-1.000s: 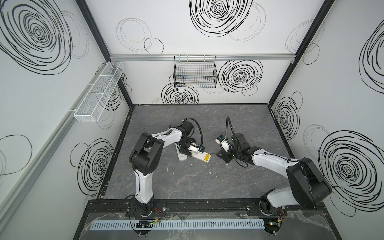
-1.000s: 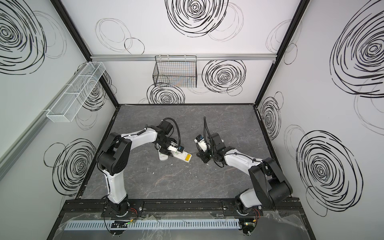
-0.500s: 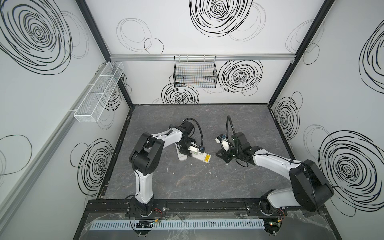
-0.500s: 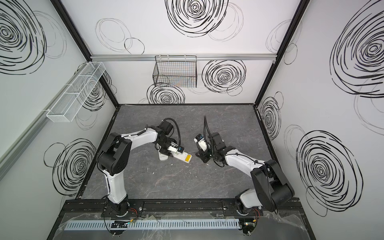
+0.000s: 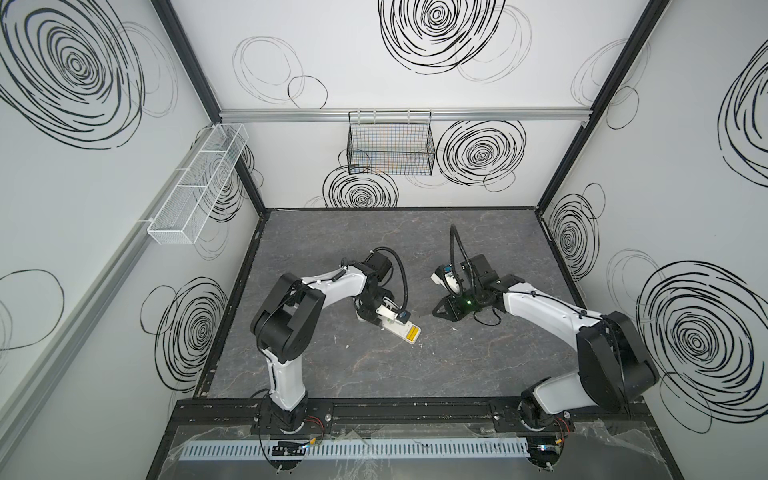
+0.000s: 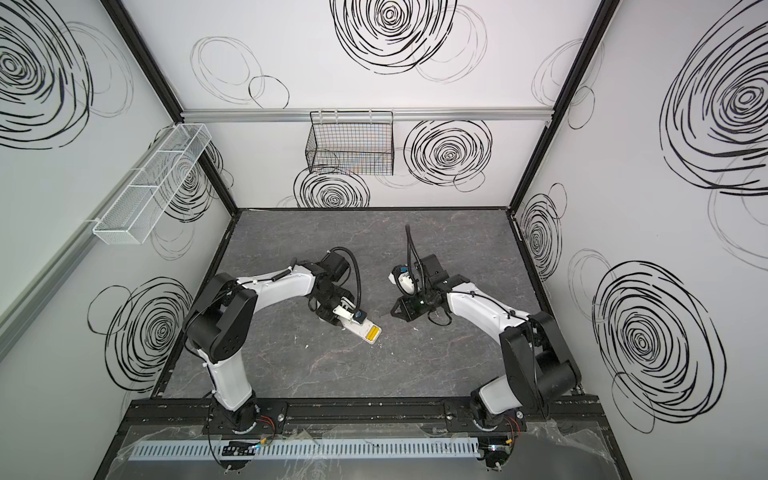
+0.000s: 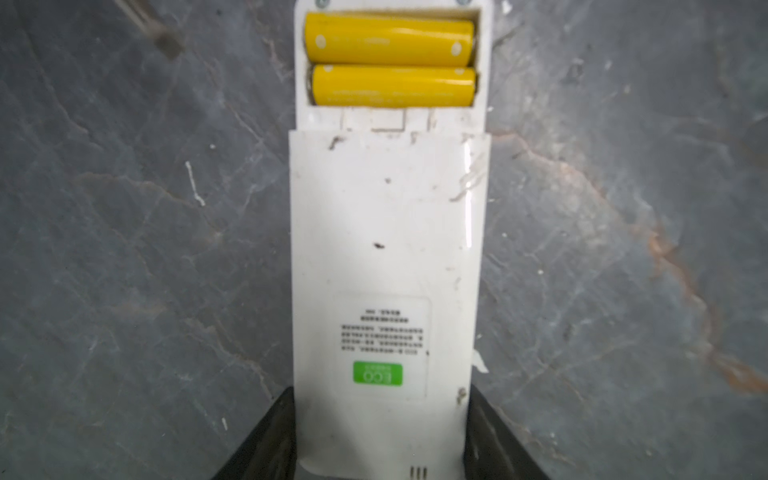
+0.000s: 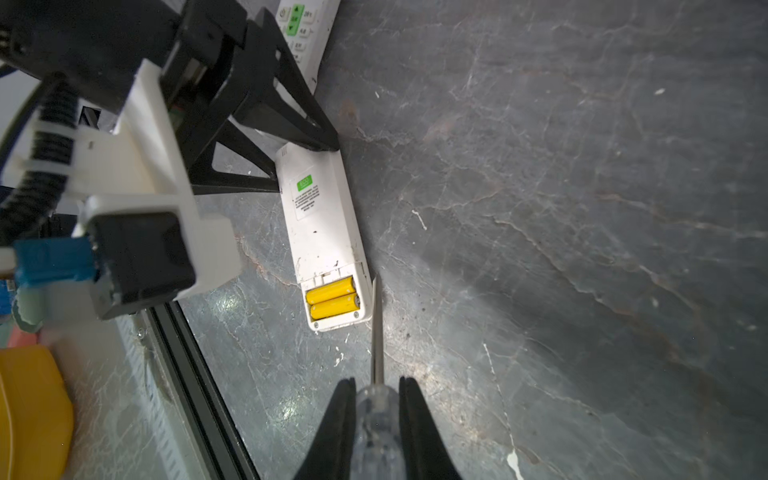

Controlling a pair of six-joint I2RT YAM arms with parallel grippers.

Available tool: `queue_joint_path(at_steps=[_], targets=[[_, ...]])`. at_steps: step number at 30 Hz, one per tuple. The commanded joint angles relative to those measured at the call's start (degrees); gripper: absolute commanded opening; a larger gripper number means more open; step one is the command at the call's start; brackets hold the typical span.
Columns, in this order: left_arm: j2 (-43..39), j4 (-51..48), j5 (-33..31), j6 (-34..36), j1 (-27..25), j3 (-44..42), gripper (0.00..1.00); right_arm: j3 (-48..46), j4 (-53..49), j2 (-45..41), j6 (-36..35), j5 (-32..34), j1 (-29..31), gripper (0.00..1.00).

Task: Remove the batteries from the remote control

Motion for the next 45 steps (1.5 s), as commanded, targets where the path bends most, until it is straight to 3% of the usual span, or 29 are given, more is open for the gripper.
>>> queue_joint_path(at_steps=[1,29,45], targets=[[-2.2,-5.8,1.0,3.2,-1.8,-2.6,0.48,2.6,-6.0,2.4,-1.2,0.2,1.7,0.0],[-8.4,-6.4,-3.4,8.3,3.2,-9.6,0.49,1.2,-5.5,2.7,-1.8,-5.0,7.9,0.0],[-9.0,-6.4,-3.3,9.0,3.4,-10.0,0.48,1.7,-4.2,4.1,-4.5,-5.5,11.0,0.0]])
